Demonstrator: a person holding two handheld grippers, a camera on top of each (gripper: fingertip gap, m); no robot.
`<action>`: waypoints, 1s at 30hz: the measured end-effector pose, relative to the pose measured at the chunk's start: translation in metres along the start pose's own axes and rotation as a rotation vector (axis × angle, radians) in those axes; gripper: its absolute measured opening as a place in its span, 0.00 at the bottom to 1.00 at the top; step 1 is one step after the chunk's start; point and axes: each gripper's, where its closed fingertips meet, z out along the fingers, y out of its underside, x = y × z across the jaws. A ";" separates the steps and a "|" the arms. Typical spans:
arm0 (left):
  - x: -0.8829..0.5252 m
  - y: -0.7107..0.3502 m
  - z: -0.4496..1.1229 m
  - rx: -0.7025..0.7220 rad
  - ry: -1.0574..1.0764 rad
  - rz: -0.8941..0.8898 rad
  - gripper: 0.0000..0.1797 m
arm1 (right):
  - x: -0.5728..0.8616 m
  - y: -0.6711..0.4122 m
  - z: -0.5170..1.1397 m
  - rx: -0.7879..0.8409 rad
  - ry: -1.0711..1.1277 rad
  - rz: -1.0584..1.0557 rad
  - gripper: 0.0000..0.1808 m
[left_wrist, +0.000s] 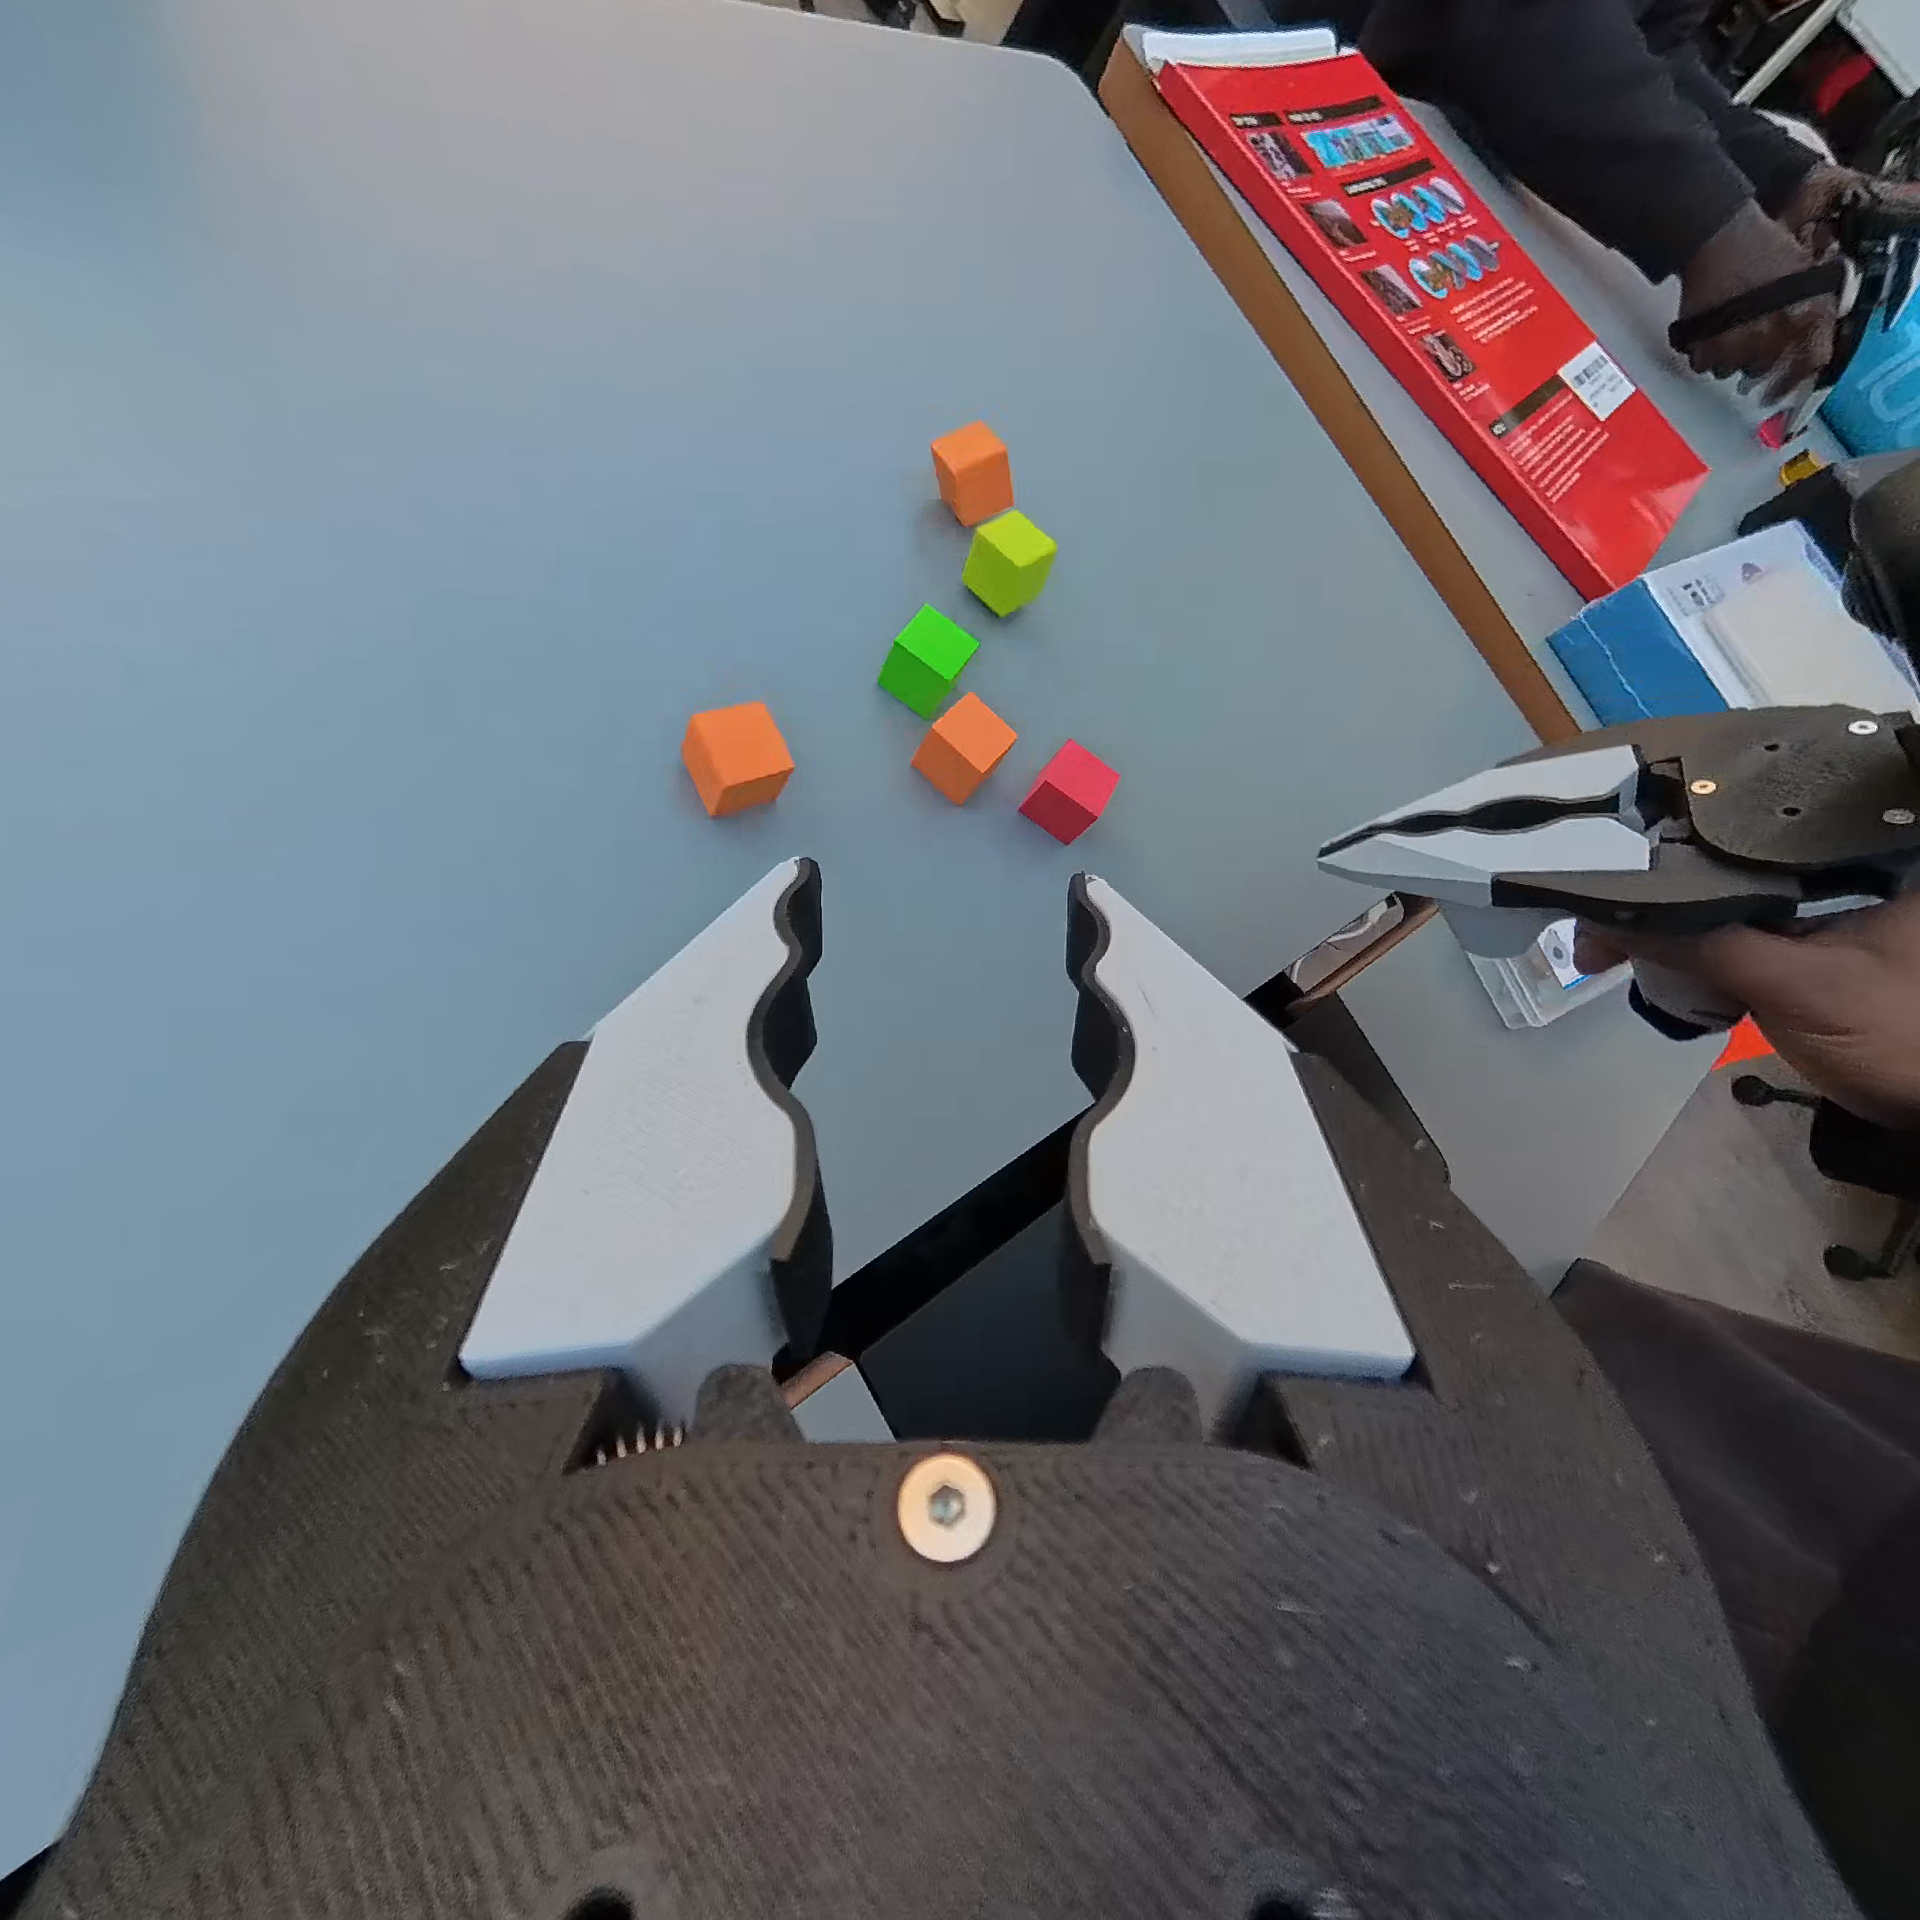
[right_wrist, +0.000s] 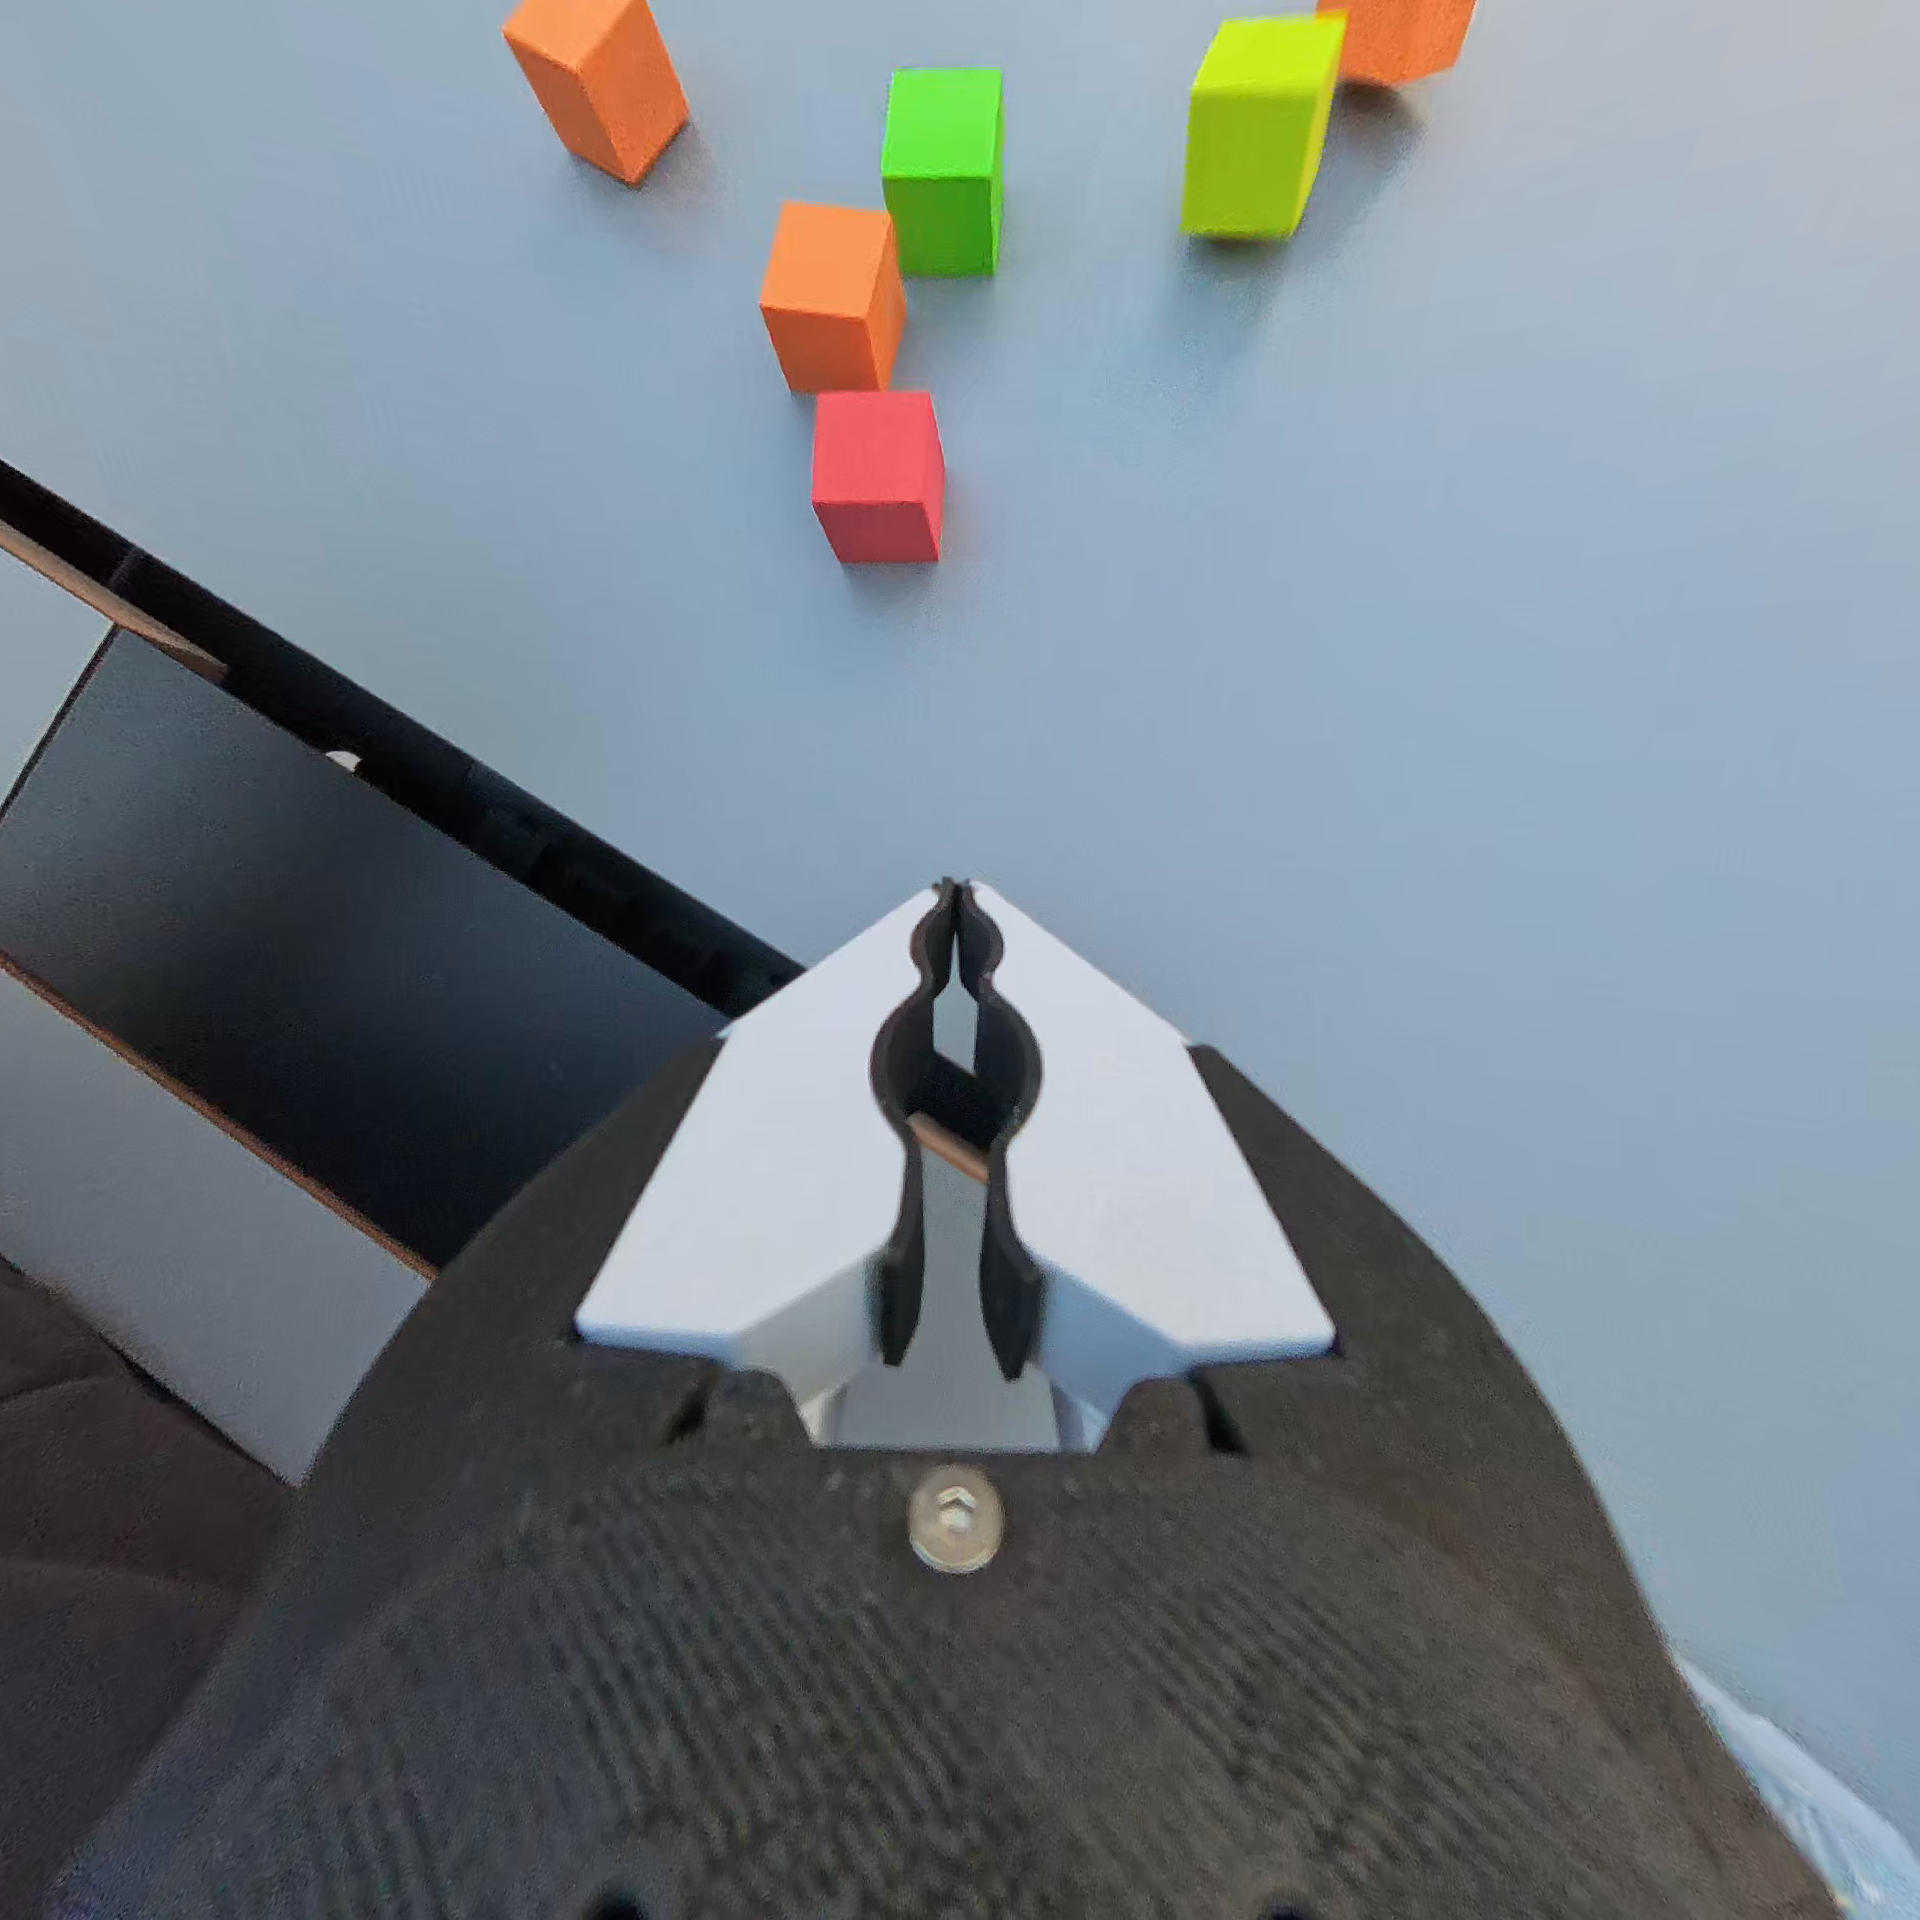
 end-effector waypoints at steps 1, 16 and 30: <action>0.000 0.000 0.001 -0.001 0.003 -0.004 0.25 | 0.000 0.006 -0.003 -0.004 -0.005 0.027 0.00; 0.009 0.016 0.007 -0.067 0.036 0.014 0.25 | -0.019 -0.058 0.061 0.024 -0.014 -0.097 0.32; 0.000 0.025 0.035 -0.117 0.047 0.003 0.25 | 0.000 -0.066 0.033 0.077 -0.019 0.057 0.14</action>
